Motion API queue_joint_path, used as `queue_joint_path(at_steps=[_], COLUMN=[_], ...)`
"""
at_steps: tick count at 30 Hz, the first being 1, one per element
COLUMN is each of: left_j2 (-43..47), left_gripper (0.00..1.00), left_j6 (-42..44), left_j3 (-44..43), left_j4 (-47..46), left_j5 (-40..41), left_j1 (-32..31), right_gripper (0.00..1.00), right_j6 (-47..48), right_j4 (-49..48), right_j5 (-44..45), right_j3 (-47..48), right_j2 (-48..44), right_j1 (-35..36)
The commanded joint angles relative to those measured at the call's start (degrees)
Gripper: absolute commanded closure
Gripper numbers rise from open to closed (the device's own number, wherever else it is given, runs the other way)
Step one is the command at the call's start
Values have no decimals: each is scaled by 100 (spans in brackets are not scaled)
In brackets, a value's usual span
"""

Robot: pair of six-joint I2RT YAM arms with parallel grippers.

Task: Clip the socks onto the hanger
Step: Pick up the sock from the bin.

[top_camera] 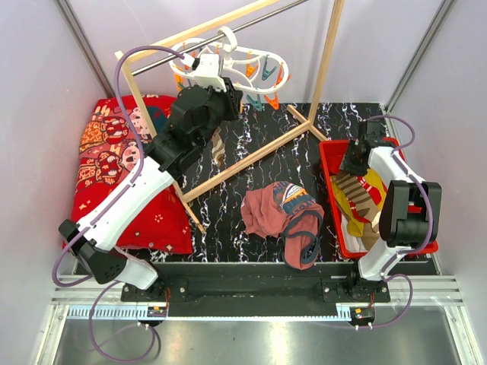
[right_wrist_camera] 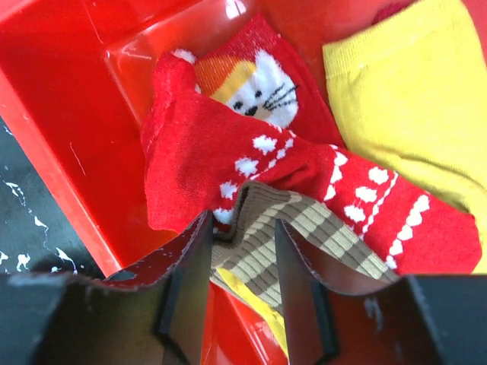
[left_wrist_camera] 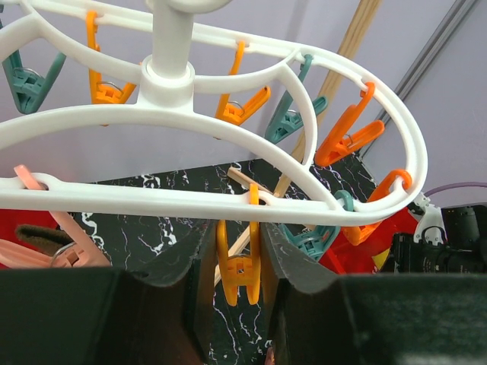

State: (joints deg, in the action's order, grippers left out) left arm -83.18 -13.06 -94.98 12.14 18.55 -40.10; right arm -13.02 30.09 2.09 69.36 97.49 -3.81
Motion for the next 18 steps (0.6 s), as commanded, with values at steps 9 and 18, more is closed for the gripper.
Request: queue_joint_path(at_steps=[9,18], left_j2=[284,328], left_gripper=[100,100], left_j6=[40,31], left_j3=[67,102], left_j4=[-177,-212], left_j5=[140,149], left_j1=[-7,-7], right_gripper=[45,49], right_j6=[-8,115], right_j4=[200,-196], right_j5=[-173,-411], right_j3=[34,-291], right_j2=[-677,-1137], right_j1=[-14,-23])
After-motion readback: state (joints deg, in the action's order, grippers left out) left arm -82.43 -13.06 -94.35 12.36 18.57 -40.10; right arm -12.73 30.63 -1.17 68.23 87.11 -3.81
